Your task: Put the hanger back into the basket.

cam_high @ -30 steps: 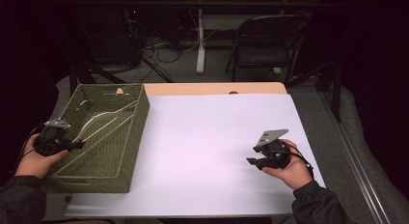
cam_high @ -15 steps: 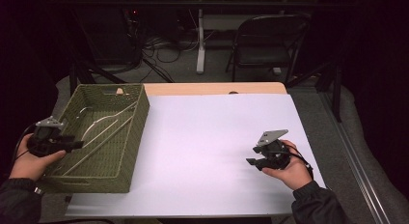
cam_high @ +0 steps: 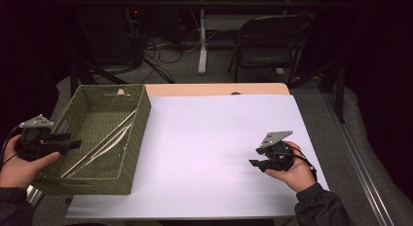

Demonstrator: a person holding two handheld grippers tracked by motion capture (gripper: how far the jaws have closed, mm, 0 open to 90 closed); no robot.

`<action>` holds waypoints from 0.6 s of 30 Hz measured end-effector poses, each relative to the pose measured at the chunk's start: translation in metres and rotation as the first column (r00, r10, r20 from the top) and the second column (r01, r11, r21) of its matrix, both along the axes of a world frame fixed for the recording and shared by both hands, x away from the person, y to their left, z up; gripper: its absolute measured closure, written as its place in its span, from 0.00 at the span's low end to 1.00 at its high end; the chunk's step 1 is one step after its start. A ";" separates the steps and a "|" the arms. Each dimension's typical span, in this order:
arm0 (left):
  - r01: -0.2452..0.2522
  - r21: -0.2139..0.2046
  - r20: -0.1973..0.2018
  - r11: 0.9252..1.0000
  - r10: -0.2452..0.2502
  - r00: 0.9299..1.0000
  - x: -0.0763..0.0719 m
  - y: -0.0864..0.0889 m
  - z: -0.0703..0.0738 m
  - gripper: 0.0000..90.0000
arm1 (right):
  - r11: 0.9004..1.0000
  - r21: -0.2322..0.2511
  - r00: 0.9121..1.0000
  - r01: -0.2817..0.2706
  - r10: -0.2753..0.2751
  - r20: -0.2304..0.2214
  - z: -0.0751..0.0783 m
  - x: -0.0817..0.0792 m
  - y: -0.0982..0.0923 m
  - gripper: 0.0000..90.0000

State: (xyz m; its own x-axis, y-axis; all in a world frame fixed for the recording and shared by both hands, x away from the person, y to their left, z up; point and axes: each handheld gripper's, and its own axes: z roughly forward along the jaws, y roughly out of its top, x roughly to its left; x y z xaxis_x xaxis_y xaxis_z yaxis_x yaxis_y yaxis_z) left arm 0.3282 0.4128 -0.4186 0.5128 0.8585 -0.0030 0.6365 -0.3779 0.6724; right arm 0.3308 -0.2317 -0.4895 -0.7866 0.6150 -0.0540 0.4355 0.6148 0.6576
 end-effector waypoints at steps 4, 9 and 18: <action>0.011 -0.009 0.016 1.000 -0.011 1.000 -0.011 -0.020 0.007 0.51 | 1.000 0.008 1.000 -0.001 0.001 0.004 0.002 -0.002 -0.001 0.55; 0.050 -0.031 0.057 0.998 -0.048 0.997 -0.025 -0.051 0.015 0.45 | 1.000 0.018 1.000 -0.001 0.001 0.002 0.004 -0.004 -0.001 0.53; 0.166 -0.124 0.158 0.978 -0.145 0.977 -0.046 -0.115 0.025 0.39 | 0.999 0.049 1.000 0.000 0.000 0.000 0.008 -0.012 0.000 0.46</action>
